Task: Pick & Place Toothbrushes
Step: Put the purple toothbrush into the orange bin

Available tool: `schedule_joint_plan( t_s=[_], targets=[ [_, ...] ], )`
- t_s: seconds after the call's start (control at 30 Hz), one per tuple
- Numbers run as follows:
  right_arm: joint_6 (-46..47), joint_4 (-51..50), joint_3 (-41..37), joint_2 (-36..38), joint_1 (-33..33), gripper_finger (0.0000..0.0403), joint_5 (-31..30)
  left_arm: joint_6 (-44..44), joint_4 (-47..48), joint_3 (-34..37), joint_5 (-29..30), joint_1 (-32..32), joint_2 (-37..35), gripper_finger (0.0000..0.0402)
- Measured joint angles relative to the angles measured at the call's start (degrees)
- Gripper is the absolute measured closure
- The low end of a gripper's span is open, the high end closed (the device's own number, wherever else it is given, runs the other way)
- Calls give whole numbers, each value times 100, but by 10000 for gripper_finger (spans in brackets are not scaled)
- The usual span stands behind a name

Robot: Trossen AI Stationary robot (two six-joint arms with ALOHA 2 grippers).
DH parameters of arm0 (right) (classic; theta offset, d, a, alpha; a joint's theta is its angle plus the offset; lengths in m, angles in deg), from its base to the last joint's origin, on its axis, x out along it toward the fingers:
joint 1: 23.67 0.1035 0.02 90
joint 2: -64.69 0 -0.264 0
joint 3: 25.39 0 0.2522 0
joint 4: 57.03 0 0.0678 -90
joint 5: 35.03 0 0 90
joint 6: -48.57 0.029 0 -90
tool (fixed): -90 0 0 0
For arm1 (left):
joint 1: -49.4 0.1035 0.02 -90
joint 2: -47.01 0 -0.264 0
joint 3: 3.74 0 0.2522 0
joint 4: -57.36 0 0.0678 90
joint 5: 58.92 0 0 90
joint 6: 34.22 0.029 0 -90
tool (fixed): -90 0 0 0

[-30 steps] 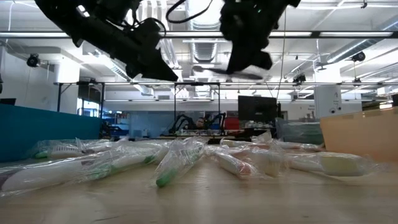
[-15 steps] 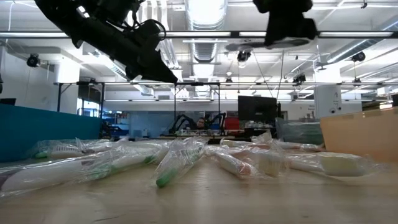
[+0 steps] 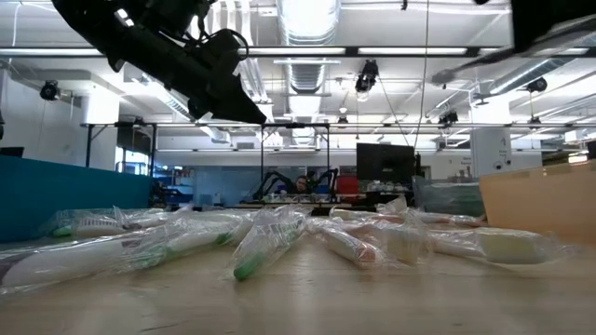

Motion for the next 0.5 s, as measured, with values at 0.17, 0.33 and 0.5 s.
schedule_joint_plan(
  t_s=[0.17, 0.33, 0.5],
  targets=[
    [1283, -641, -2, -4, 632, 381, -199, -166, 3, 0, 1, 0, 0, 335],
    [2431, -1148, -64, -4, 1052, 380, -265, -168, 3, -2, 0, 0, 0, 335],
    [2782, -1191, -342, -4, 1096, 380, -268, -247, 7, -2, 1, 0, -2, 335]
  ],
)
